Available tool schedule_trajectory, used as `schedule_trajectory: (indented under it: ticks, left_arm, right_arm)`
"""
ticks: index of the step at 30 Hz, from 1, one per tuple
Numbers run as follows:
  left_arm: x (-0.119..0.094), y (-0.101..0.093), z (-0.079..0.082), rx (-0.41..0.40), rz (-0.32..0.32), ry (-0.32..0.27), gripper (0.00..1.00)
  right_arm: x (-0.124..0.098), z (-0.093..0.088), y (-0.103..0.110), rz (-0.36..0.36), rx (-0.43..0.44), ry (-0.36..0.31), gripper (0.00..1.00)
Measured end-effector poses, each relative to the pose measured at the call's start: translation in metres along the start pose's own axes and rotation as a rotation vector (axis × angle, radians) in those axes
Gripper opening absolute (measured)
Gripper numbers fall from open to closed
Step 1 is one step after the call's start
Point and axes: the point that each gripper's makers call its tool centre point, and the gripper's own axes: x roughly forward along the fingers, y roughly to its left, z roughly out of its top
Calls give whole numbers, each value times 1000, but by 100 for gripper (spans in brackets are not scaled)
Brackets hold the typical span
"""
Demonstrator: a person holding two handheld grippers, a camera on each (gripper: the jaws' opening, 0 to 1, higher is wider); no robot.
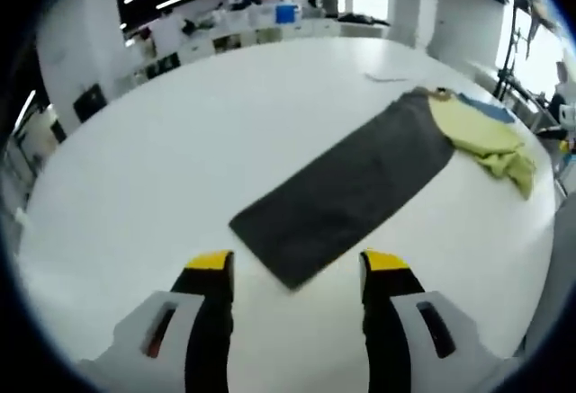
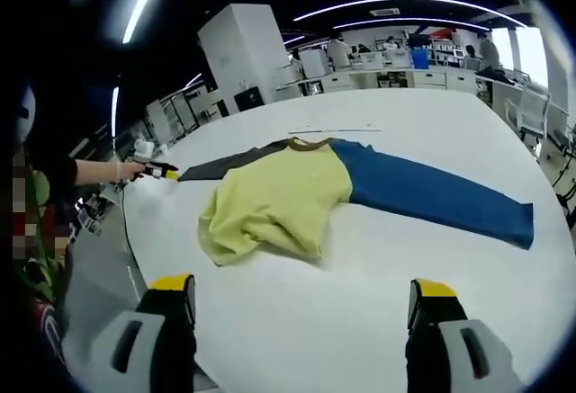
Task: Fold the garment on the visible template until the final outline fits inside the template.
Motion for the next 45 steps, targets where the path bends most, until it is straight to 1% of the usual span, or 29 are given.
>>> schedule_trajectory:
  ticks: [1, 2, 4, 6, 8, 12, 17, 18, 19, 22, 23, 25, 26, 27, 28, 30, 31, 33, 35, 39, 42, 45]
  left_arm:
    - [-2, -3, 3, -1, -4, -13, 58]
    - [-3, -8, 9, -8, -18, -49, 60]
    - [-7, -16, 15, -36, -31, -75, 65]
    - [-12, -23, 24, -61, -45, -125, 67]
    - [-17, -28, 28, -81, -50, -146, 70]
    - [-28, -46, 31, -62, -63, -174, 72]
    - [-38, -61, 32, -69, -75, -199, 74]
    - [-41, -67, 33, -76, -84, -203, 75]
    - [-44, -72, 36, -76, -89, -223, 75]
    - [-52, -87, 42, -82, -97, -257, 75]
    - [-54, -96, 45, -88, -111, -269, 75]
    - [-59, -109, 50, -69, -122, -287, 75]
    - [-60, -113, 52, -54, -120, -289, 75]
    - [-63, -119, 54, 3, -112, -296, 74]
    - [-64, -121, 55, 10, -110, -297, 74]
    - [-69, -132, 55, 11, -111, -299, 74]
    - [-72, -139, 57, 15, -119, -310, 73]
    - [-75, -148, 57, 19, -124, -313, 72]
    - [-78, -154, 57, 29, -121, -320, 72]
    - [-82, -166, 59, 43, -114, -333, 71]
    - [-83, -176, 61, 27, -126, -350, 70]
    - [-83, -183, 62, 14, -118, -367, 70]
  right_arm:
    - [0, 2, 1, 4, 3, -7, 100]
    - [0, 3, 1, 6, 4, -13, 100]
    - [0, 5, 1, 5, -6, -15, 100]
    - [0, 7, 1, 8, -11, -20, 100]
    - [0, 9, 2, 15, -15, -26, 100]
    - [0, 12, 2, 17, -27, -35, 100]
    - [-1, 12, 3, 22, -34, -39, 100]
    - [-1, 13, 4, 25, -36, -44, 100]
    - [-1, 14, 4, 25, -36, -47, 100]
    - [-1, 13, 4, 28, -38, -51, 100]
    - [-1, 14, 5, 31, -38, -54, 100]
    - [-2, 15, 7, 37, -42, -60, 100]
    - [-2, 16, 8, 40, -44, -64, 100]
    - [-2, 17, 9, 44, -44, -68, 100]
    - [-2, 18, 10, 45, -46, -73, 100]
    - [-3, 20, 12, 51, -50, -82, 100]
    - [-4, 19, 12, 54, -49, -84, 100]
    - [-4, 19, 12, 57, -52, -84, 100]
    - [-5, 18, 11, 56, -64, -84, 100]
    - [-5, 25, 16, 63, -62, -119, 100]
    - [-3, 27, 24, 74, -80, -126, 100]
    - [-1, 27, 29, 85, -81, -133, 100]
